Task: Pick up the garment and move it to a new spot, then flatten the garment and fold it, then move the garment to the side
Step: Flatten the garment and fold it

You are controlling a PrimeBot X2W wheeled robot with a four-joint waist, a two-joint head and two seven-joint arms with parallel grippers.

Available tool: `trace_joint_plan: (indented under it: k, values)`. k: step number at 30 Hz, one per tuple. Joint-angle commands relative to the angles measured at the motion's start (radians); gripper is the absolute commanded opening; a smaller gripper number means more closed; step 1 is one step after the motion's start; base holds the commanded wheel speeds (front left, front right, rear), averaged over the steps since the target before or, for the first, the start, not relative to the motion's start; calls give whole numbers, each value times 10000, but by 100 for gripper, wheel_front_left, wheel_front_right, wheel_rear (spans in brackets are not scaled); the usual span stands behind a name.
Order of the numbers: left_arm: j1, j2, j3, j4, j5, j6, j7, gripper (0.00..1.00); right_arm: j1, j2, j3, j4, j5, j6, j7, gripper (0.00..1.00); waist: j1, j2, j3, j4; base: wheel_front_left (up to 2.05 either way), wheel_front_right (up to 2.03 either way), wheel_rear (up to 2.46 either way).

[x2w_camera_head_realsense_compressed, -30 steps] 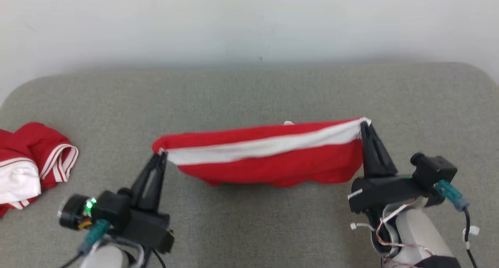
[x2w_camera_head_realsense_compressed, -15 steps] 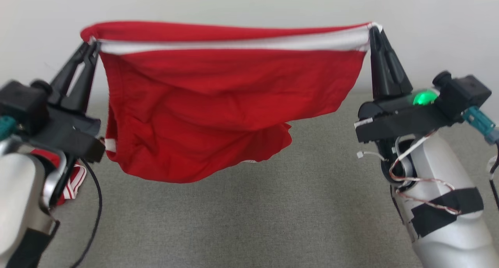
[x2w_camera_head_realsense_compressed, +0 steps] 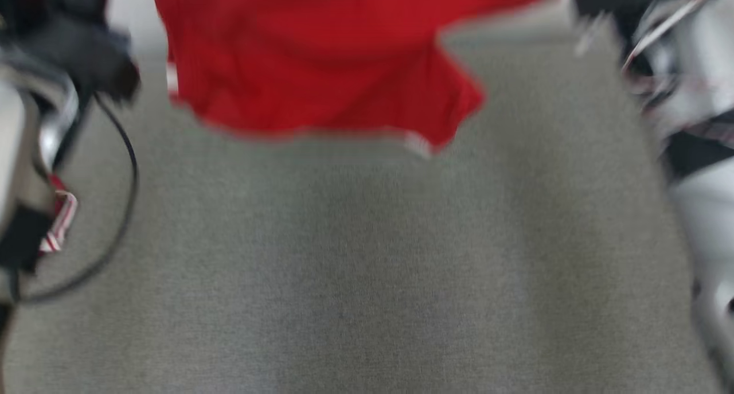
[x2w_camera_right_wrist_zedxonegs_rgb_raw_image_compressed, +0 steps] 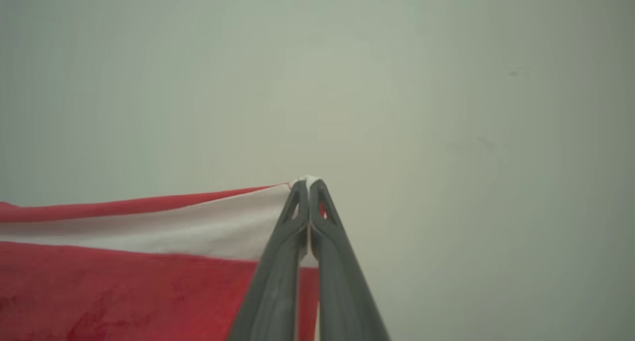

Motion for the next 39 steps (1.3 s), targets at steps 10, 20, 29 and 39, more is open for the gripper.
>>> trace_joint_plan:
  k: [10, 20, 29, 39]
  values:
    - [-2223, -892, -584, 2204, 442, 36, -1648, 0, -1659, 22, -1023, 1252, -1132, -24, -320, 0, -3, -1, 2517, -578, 0, 0, 0]
    - [1774, -2016, -394, 3180, -752, 30, -1880, 0, 2897, 457, -760, 709, -363, -24, -314, 0, -3, -1, 1680, -768, 0, 0, 0]
    - [5380, -2632, 114, 2939, -1038, 29, -1883, 0, 6387, 688, -774, 207, -70, -24, -316, 0, -3, -1, 769, -993, 0, 0, 0]
    - [7740, -2932, -18, 2907, -857, 29, -1857, 0, 8703, 1051, -1126, 134, -161, -24, -315, 0, -3, -1, -576, -990, 0, 0, 0]
